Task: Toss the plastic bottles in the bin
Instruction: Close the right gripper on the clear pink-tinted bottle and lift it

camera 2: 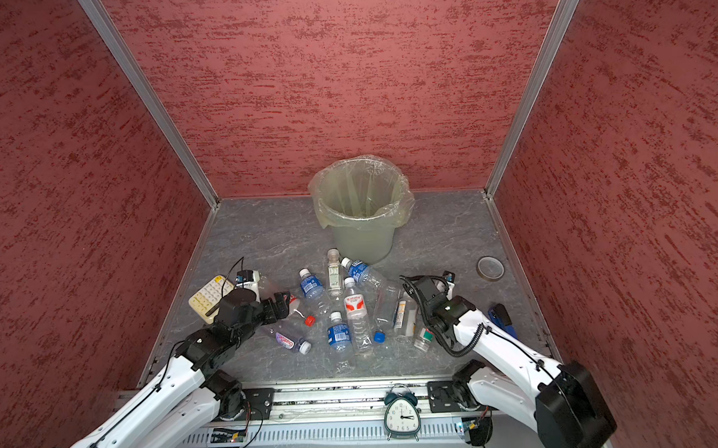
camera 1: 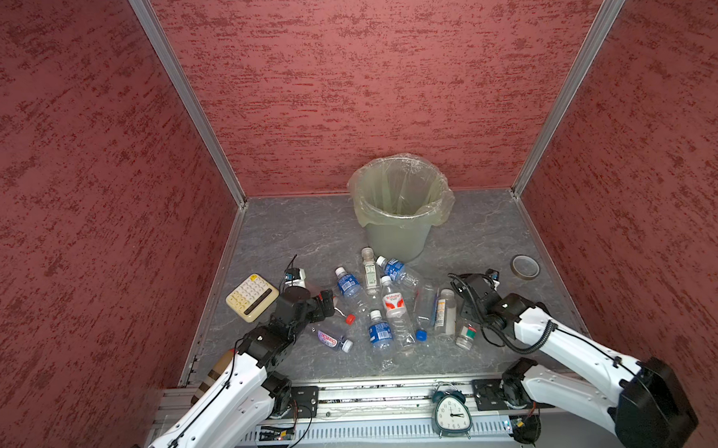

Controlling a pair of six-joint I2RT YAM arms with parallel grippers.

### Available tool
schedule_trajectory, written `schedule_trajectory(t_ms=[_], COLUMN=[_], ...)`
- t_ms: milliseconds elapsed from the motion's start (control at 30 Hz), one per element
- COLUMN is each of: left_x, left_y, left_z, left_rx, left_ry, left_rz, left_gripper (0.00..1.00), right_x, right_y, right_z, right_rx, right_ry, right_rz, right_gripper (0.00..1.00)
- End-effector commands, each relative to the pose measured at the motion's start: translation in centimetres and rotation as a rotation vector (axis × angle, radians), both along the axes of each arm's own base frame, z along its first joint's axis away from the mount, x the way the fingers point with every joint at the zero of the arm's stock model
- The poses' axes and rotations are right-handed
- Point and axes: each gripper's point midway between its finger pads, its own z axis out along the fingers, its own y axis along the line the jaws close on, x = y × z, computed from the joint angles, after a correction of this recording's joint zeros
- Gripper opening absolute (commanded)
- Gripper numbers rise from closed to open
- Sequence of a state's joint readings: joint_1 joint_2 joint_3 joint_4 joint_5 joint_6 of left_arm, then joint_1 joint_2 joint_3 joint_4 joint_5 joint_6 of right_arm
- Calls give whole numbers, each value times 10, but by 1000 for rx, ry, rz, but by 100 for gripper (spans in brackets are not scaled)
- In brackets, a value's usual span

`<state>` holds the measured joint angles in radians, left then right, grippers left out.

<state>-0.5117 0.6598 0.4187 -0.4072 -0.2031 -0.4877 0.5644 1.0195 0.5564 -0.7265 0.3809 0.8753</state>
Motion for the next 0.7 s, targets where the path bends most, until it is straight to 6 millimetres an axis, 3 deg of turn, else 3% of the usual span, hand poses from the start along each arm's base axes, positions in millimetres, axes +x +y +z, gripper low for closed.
schedule_trajectory(t_ms=[0,233,667], left_x=[-6,-8,-21], left_y=[-5,-10,-32], left_z=[-5,-5,8], left_rx=[3,-16,-86], left_ry=[2,-8,-81], left_rz=[-48,-84,-240], left_gripper=[97,96,88], right_x=[6,7,8], right_y=[-4,5,60], right_z=[22,47,102], right_rx=[-39,-93,-77], right_ry=[-66,-125,-372], right_rz=[-32,15,203], right_gripper=[42,38,40])
